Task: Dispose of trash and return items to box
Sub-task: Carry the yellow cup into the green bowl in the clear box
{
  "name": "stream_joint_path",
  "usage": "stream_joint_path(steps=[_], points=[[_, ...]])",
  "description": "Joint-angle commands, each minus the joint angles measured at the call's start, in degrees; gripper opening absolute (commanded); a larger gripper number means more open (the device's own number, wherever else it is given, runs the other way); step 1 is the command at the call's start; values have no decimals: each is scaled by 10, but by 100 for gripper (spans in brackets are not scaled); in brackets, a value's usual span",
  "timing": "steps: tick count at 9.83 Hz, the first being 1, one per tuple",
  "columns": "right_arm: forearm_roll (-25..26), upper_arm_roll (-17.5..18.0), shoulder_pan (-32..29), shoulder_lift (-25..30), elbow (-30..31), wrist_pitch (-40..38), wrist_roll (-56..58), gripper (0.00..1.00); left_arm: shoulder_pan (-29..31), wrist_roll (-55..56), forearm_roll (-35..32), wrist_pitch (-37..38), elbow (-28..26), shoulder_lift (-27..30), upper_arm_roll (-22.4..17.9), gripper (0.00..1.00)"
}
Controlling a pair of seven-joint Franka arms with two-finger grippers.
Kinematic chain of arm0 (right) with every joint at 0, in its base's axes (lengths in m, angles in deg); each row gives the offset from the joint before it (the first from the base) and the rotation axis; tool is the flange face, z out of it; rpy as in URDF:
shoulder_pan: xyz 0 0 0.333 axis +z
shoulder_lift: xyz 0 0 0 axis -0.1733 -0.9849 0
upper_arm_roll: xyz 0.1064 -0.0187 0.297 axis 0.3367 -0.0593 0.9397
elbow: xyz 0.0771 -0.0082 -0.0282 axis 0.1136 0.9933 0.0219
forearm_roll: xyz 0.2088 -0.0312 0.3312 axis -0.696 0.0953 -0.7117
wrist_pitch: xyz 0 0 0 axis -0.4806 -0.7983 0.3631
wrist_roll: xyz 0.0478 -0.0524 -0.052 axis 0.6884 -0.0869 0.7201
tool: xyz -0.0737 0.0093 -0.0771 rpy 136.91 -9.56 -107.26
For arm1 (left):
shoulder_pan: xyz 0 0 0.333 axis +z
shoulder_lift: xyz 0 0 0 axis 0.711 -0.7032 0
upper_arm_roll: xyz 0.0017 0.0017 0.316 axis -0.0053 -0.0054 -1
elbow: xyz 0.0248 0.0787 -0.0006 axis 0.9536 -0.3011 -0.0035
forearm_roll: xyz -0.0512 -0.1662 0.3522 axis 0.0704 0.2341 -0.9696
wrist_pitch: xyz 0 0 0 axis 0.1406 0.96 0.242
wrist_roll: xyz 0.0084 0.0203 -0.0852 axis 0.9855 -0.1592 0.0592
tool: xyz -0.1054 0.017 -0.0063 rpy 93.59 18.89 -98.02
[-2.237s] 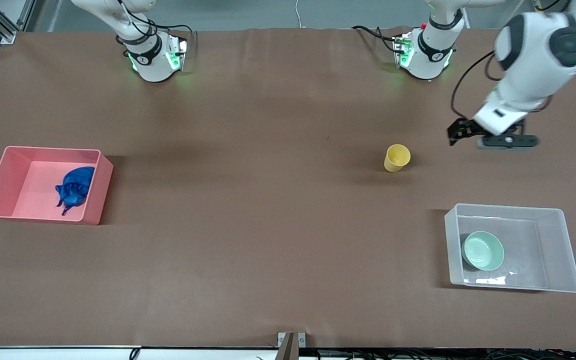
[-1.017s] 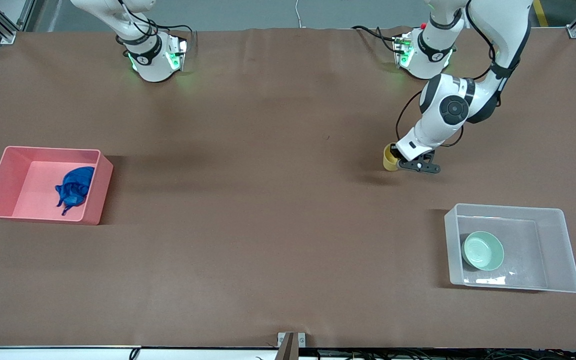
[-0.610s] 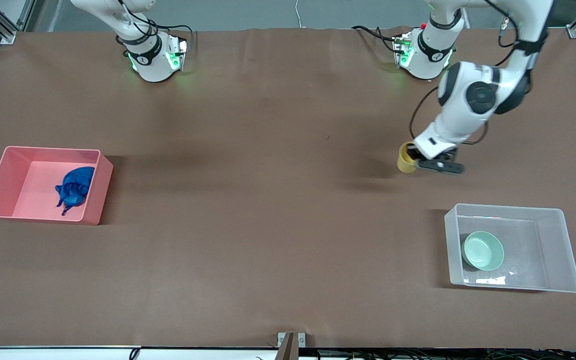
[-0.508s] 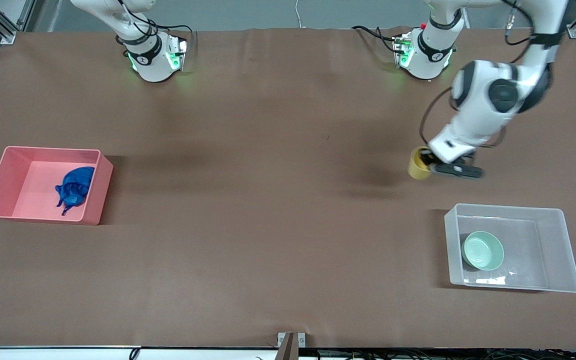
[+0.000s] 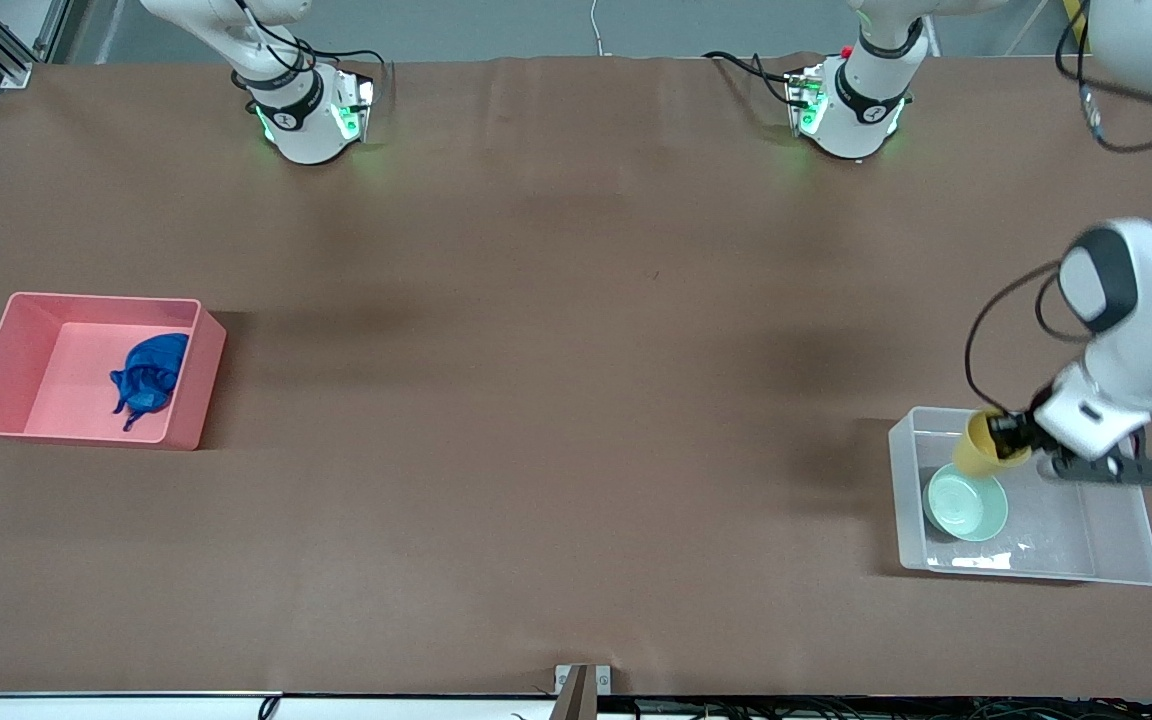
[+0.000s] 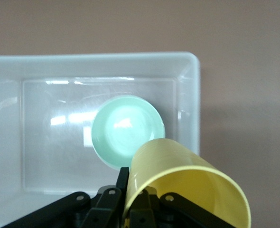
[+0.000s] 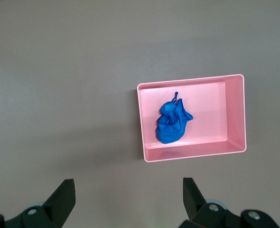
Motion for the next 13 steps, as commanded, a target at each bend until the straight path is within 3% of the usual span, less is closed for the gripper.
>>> stream_joint_path(steps=[1,4,5,6,7,9,13], points=[[1,1,0,-2,-6,-3,-9,100,2,-25,16,19,112,-129,-19,1],[1,1,0,-2,-6,-3,-9,100,13,-55,32,16,105,-151,-26,10],[1,1,0,-2,-6,-3,-9,100,12,-53,32,16,105,-156,-26,27],[1,1,0,-2,-6,-3,-9,100,12,-53,32,16,106,-153,-25,69],[1,1,0,-2,-6,-3,-9,100,13,-53,32,17,107,-142,-26,92],[1,1,0,-2,-6,-3,-9,100,11,-54,30,28,97,-90,-23,100],[1,1,0,-2,-6,-3,-9,100,-10,17,25,122,-34,144,-9,100]])
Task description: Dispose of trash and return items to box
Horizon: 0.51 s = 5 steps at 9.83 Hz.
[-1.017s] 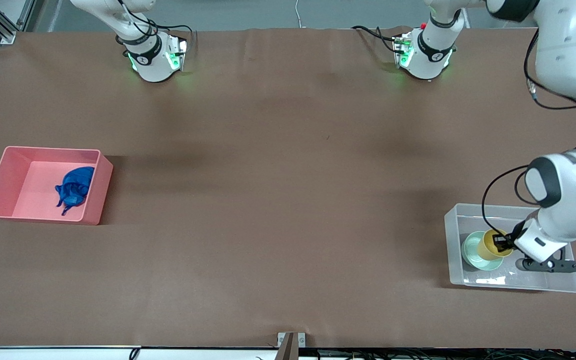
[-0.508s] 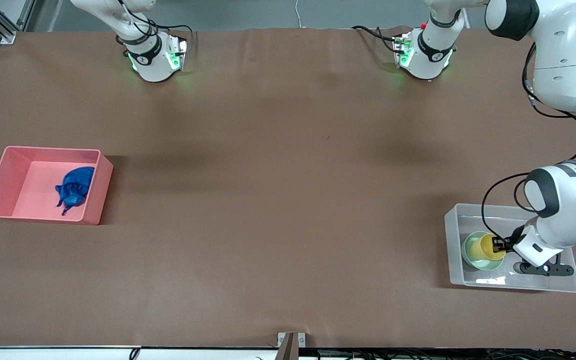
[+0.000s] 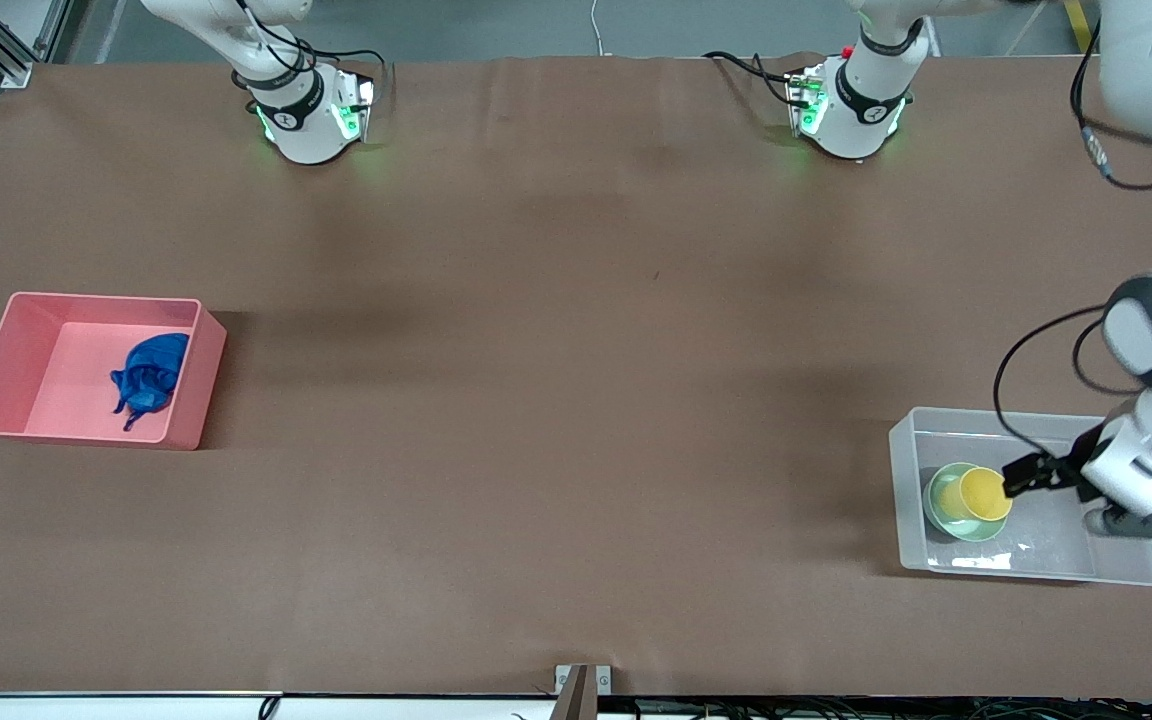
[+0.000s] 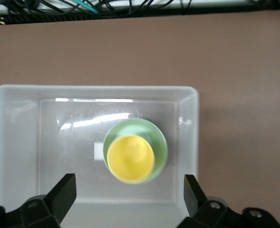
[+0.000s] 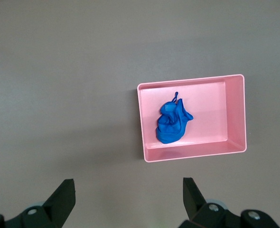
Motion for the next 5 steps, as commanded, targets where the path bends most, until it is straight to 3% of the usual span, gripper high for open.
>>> stream_joint_path(steps=[1,3,5], points=[[1,1,0,-1,-5,-3,-9,100,2,20,0,53,-132,160,6,100],[1,1,0,-1,-5,-3,-9,100,4,20,-20,130,-144,220,7,100],[1,1,0,-1,-5,-3,-9,100,2,20,-27,218,-84,231,8,100]])
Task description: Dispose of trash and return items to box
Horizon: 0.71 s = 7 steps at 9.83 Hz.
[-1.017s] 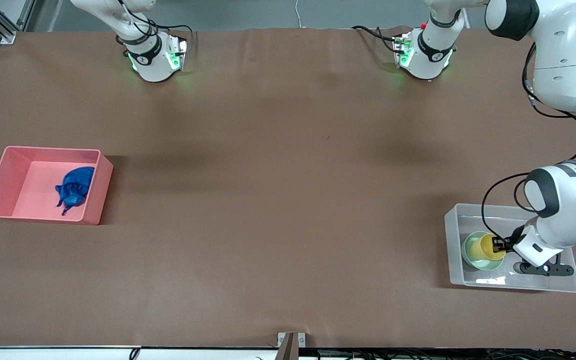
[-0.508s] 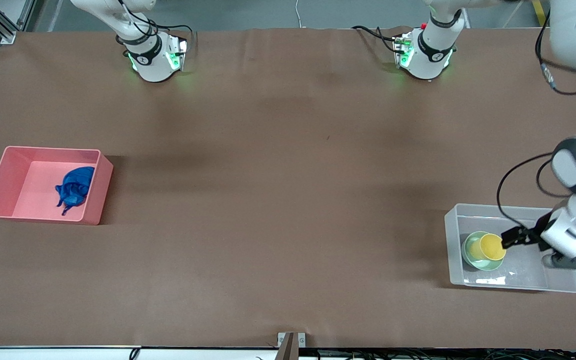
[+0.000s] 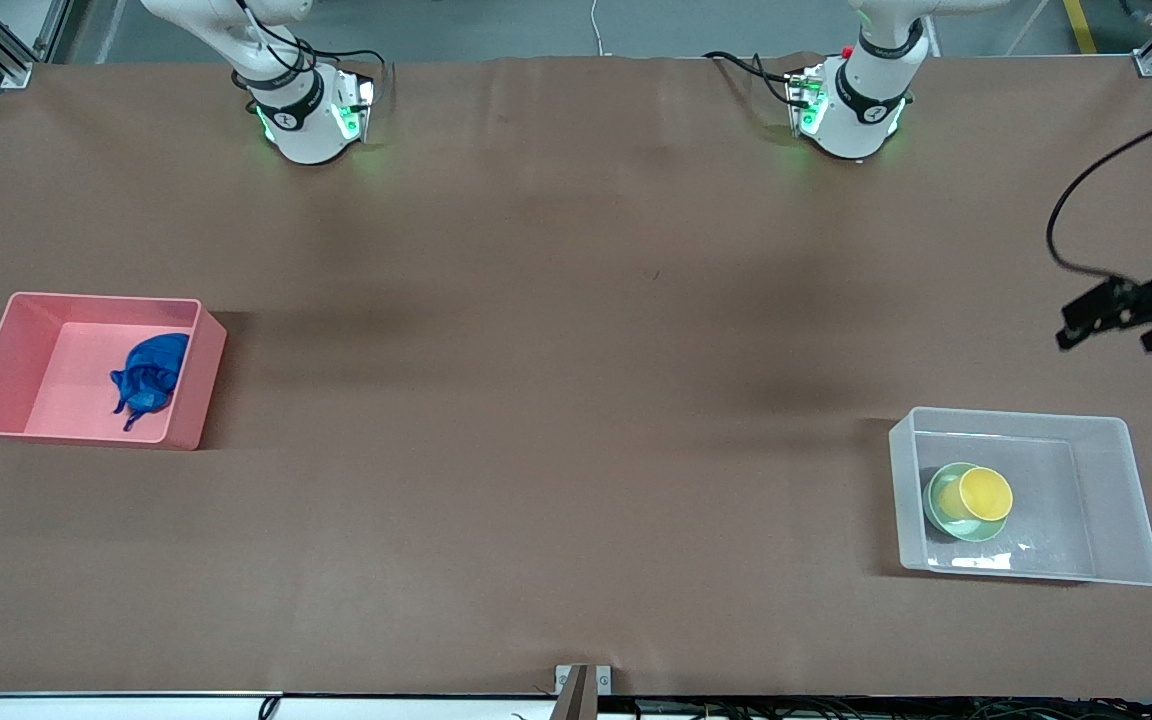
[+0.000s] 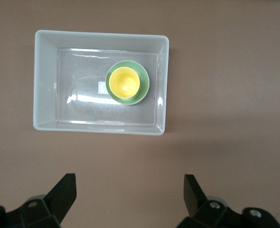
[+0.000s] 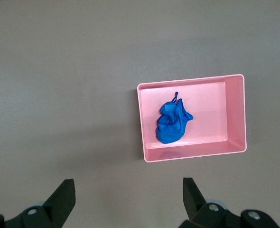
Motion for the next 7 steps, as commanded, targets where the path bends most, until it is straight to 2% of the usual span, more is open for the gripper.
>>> stream_joint_path(steps=[1,3,5,7], points=[[1,1,-1,-1,-5,-3,-9,100,-1,6,-13,71,58,-14,9,100],[1,1,0,-1,-5,-3,-9,100,-2,7,-19,123,118,-22,10,100],[1,1,0,-1,-5,-3,-9,100,1,31,-32,143,103,0,31,100],[1,1,-1,-1,-5,-3,-9,100,3,30,-31,146,95,4,32,100]])
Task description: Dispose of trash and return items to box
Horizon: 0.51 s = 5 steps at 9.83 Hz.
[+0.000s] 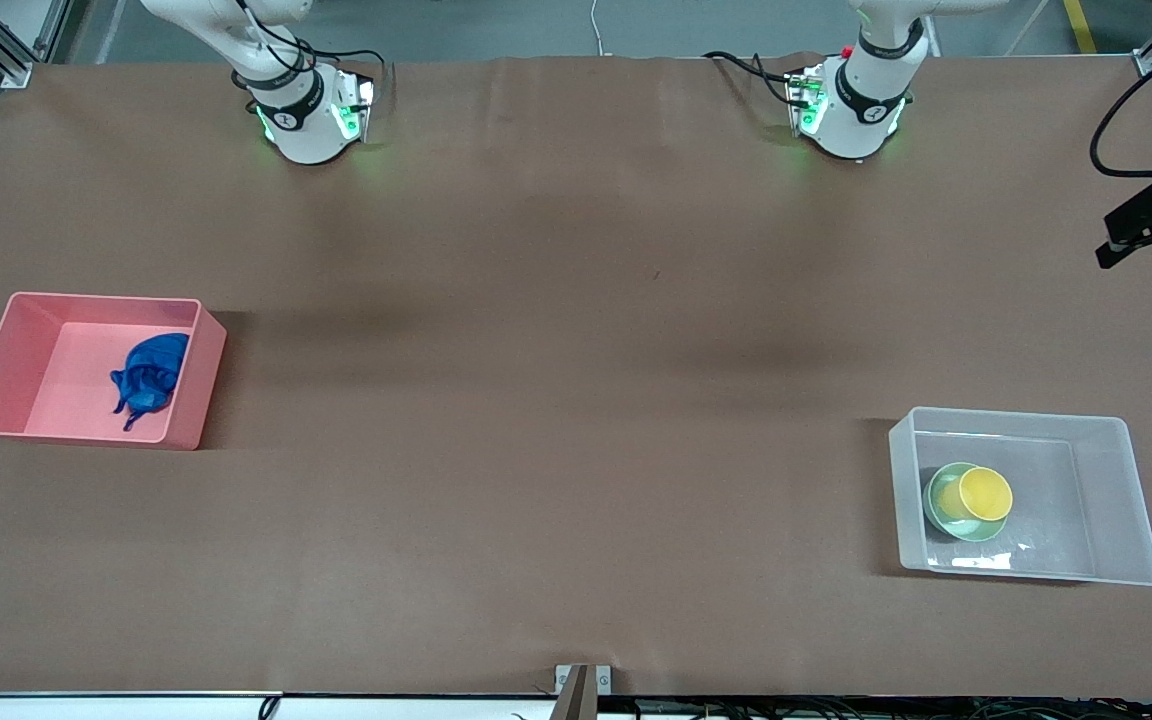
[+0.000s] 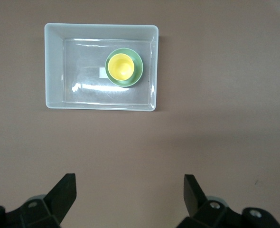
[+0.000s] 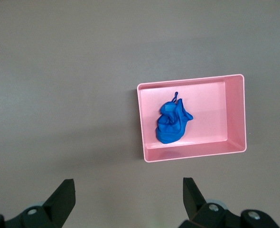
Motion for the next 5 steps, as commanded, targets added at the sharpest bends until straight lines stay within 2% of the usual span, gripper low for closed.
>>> stream_joint_path(steps=[1,5], points=[[1,1,-1,-1,-5,-3,-9,100,6,5,-12,18,-15,0,3,100],[1,1,-1,-1,-5,-3,-9,100,5,5,-13,19,-31,10,3,100]])
